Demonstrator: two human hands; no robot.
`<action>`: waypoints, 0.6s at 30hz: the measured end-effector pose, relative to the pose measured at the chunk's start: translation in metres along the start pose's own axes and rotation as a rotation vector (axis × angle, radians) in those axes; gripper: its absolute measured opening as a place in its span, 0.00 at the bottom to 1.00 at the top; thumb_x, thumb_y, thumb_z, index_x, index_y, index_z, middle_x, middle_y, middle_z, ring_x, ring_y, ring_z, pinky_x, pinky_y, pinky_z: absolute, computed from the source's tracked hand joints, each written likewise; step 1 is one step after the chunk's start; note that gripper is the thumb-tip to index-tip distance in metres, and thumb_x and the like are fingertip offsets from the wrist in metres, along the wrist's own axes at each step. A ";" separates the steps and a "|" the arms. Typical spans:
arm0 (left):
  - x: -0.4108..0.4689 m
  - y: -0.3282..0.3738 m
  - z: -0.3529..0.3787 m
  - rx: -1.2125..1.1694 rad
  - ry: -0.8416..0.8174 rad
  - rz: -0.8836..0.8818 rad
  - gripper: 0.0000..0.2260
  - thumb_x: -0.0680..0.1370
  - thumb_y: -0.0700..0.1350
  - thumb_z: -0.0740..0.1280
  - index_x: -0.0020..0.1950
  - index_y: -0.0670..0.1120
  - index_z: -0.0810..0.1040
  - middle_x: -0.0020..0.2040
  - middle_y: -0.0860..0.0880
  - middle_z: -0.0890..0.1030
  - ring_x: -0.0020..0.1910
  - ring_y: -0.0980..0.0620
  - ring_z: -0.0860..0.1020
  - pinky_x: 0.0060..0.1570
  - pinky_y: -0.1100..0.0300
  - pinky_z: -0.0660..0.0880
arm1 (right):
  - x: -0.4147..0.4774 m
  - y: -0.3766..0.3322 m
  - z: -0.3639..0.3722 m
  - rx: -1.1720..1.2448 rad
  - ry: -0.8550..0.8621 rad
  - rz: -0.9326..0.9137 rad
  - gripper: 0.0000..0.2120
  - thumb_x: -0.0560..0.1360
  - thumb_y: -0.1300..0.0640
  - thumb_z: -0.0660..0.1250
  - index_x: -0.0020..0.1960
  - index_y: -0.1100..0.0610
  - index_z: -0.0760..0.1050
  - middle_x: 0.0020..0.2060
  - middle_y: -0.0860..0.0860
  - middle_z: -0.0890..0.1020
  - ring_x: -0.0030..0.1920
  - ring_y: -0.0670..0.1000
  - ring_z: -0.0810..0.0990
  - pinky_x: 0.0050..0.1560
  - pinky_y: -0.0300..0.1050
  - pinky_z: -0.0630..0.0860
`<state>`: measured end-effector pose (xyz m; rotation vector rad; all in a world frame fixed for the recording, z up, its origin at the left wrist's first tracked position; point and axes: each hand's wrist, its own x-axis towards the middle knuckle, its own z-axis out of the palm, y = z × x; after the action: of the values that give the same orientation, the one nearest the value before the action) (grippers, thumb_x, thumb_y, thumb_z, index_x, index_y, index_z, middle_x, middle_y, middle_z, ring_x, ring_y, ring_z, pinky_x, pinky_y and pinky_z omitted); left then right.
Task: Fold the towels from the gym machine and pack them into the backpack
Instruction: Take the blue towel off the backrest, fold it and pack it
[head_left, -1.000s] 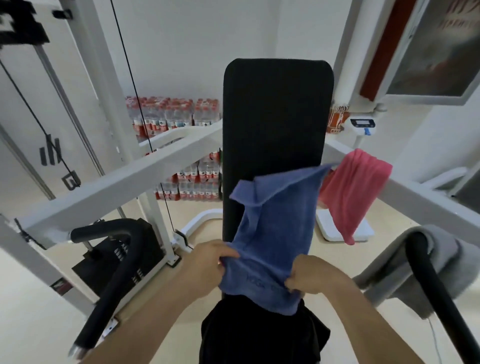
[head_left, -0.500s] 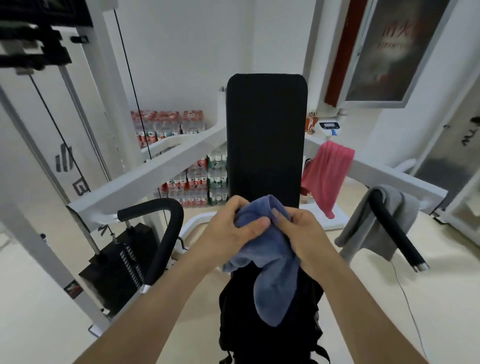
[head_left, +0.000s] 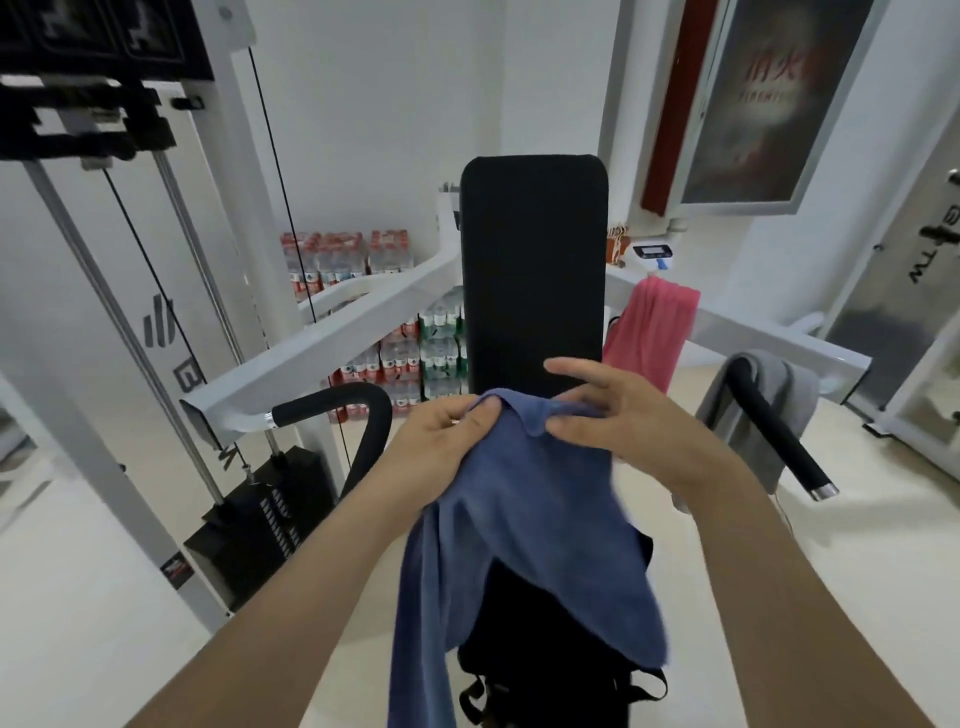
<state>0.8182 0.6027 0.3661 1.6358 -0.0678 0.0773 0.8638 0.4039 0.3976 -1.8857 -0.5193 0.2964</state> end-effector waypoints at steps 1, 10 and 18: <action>0.000 0.003 0.004 0.012 -0.025 0.024 0.12 0.81 0.46 0.62 0.51 0.42 0.83 0.47 0.40 0.85 0.44 0.46 0.83 0.46 0.54 0.79 | 0.002 0.001 0.006 0.058 -0.022 -0.009 0.20 0.74 0.59 0.71 0.65 0.52 0.75 0.51 0.54 0.85 0.54 0.50 0.83 0.59 0.47 0.78; 0.011 -0.046 -0.011 0.764 -0.124 -0.033 0.14 0.67 0.39 0.57 0.46 0.45 0.79 0.42 0.46 0.82 0.46 0.46 0.80 0.47 0.47 0.78 | 0.043 0.009 -0.014 -0.284 0.525 -0.205 0.14 0.80 0.59 0.58 0.38 0.58 0.75 0.34 0.46 0.77 0.36 0.40 0.74 0.37 0.29 0.69; 0.010 -0.119 -0.021 0.950 -0.076 -0.264 0.10 0.61 0.40 0.53 0.37 0.46 0.71 0.31 0.46 0.77 0.33 0.50 0.73 0.31 0.59 0.64 | 0.070 0.054 -0.048 -0.004 1.032 -0.040 0.13 0.77 0.65 0.56 0.39 0.57 0.76 0.39 0.50 0.78 0.39 0.46 0.74 0.41 0.27 0.70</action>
<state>0.8388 0.6319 0.2499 2.5805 0.1525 -0.1863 0.9575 0.3822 0.3682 -1.7511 0.1511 -0.6882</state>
